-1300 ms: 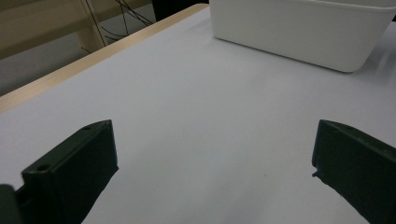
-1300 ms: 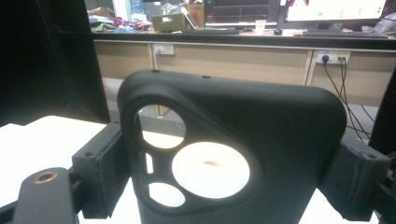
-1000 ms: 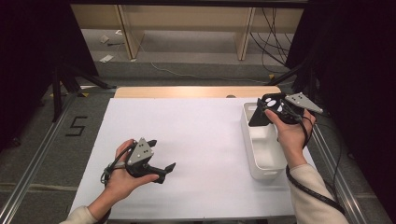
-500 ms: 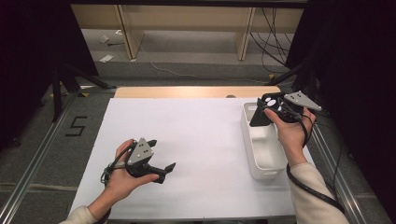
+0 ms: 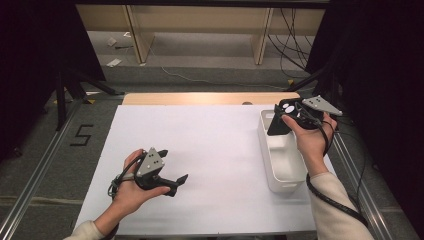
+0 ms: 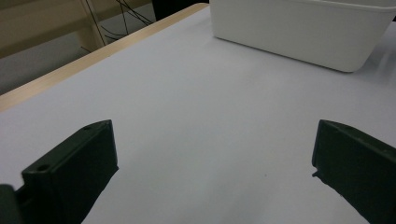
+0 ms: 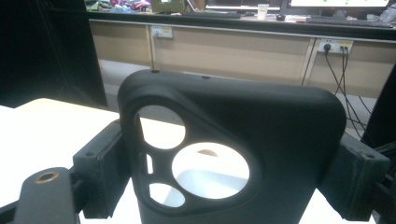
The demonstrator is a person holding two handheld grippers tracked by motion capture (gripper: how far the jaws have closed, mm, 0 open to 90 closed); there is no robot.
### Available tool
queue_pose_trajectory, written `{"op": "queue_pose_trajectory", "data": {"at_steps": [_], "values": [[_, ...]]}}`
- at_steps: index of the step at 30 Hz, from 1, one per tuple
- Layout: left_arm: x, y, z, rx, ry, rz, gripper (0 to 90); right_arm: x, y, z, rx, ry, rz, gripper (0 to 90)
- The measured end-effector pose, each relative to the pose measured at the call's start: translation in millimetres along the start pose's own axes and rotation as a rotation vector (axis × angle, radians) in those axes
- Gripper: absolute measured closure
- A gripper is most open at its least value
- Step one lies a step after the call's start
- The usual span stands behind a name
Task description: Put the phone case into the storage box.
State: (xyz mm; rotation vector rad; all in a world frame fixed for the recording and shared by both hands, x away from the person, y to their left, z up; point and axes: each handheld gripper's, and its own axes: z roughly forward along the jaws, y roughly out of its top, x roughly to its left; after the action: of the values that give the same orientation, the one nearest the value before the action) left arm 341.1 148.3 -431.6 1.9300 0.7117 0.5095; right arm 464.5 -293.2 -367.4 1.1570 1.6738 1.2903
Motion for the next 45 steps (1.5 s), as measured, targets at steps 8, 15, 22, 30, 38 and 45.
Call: {"op": "queue_pose_trajectory", "data": {"at_steps": [8, 15, 22, 30, 38, 45], "values": [[0.0, -0.2, 0.1, 0.001, 0.001, -0.001, 0.0, 2.4, 2.0, 3.7, 0.024, 0.003, -0.019, 16.4], [-0.2, -0.2, 0.5, 0.001, -0.001, -0.002, 0.0, 3.5, 3.3, 5.3, 0.041, 0.004, -0.030, 16.4], [0.0, -0.5, 0.9, 0.003, -0.001, -0.003, 0.0, 3.2, 3.4, 7.3, 0.043, 0.003, -0.033, 16.4], [0.1, -0.5, 0.9, 0.002, -0.001, -0.004, 0.0, 3.0, 3.0, 10.3, 0.057, 0.004, -0.035, 16.4], [0.2, -0.5, 1.2, 0.003, -0.001, -0.002, 0.0, 2.2, 3.7, 12.6, 0.063, 0.004, -0.039, 16.4], [0.3, -0.6, 1.5, 0.004, -0.001, -0.002, 0.0, 1.8, 4.1, 15.8, 0.070, 0.007, -0.040, 16.4]]}}
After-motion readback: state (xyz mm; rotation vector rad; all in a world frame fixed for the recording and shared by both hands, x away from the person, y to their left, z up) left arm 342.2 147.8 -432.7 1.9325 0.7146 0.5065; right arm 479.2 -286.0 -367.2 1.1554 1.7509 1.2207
